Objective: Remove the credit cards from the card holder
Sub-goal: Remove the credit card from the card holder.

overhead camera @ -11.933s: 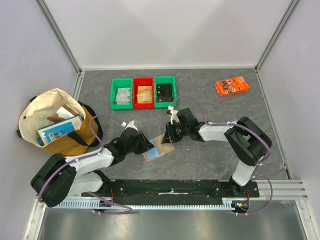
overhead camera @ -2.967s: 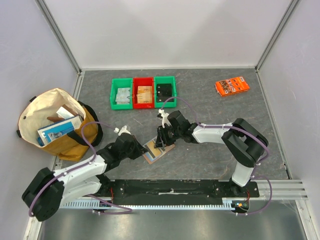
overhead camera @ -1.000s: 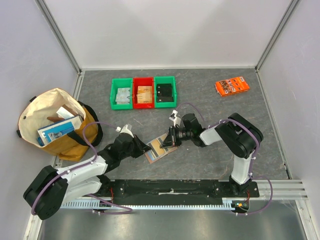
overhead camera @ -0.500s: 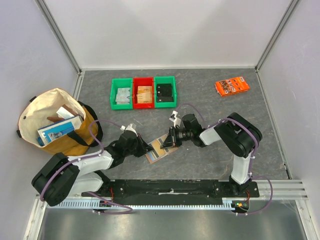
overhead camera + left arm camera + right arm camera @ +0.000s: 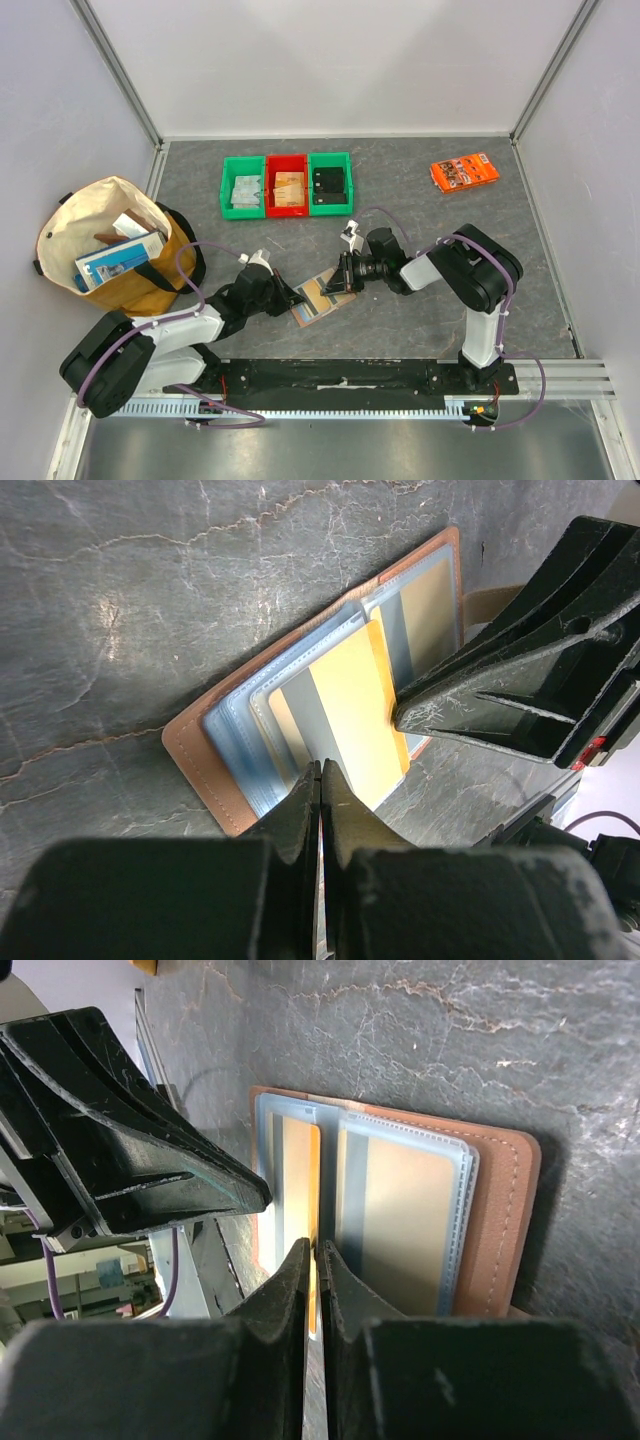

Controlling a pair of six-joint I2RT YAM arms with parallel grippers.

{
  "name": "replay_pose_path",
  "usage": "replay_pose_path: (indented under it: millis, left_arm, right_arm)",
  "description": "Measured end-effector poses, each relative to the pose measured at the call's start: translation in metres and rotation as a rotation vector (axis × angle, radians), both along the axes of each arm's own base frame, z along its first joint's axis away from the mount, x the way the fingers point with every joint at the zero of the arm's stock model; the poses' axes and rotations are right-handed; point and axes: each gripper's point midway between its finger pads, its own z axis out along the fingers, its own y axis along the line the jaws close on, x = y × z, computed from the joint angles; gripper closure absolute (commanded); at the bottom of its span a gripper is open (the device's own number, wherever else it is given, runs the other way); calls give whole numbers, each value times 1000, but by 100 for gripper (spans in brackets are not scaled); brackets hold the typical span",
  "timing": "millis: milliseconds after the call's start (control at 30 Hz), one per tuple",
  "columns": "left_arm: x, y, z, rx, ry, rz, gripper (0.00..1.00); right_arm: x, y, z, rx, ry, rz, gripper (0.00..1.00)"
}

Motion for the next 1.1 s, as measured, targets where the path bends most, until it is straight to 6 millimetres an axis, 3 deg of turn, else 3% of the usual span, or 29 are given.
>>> replay_pose_path:
  millis: [233, 333, 900, 1033, 1100]
  left_arm:
    - [0, 0, 0, 0, 1, 0, 98]
    - [0, 0, -1, -1, 3, -2, 98]
    - [-1, 0, -2, -6, 10, 0, 98]
    - [-1, 0, -2, -7, 10, 1, 98]
    - [-1, 0, -1, -7, 10, 0, 98]
  right_arm:
    - [-1, 1, -1, 6, 7, 3, 88]
    - [-1, 1, -1, 6, 6, 5, 100]
    - [10, -14, -3, -21, -7, -10, 100]
    - [10, -15, -3, -24, -9, -8, 82]
    - [9, -15, -3, -24, -7, -4, 79]
